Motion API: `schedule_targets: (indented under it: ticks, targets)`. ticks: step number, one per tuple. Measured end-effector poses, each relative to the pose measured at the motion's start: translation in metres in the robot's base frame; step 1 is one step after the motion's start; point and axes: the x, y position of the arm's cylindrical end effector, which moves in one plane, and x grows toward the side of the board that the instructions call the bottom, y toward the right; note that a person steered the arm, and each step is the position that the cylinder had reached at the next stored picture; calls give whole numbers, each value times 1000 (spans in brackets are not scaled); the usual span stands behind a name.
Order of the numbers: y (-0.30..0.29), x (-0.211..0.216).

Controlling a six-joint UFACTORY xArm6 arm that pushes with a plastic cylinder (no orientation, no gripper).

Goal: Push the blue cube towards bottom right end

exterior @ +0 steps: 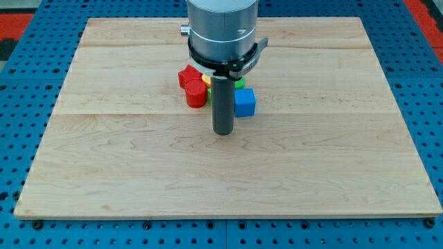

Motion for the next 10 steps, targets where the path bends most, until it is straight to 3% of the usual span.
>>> schedule_targets:
  ticks: [10]
  targets:
    - [-8, 18]
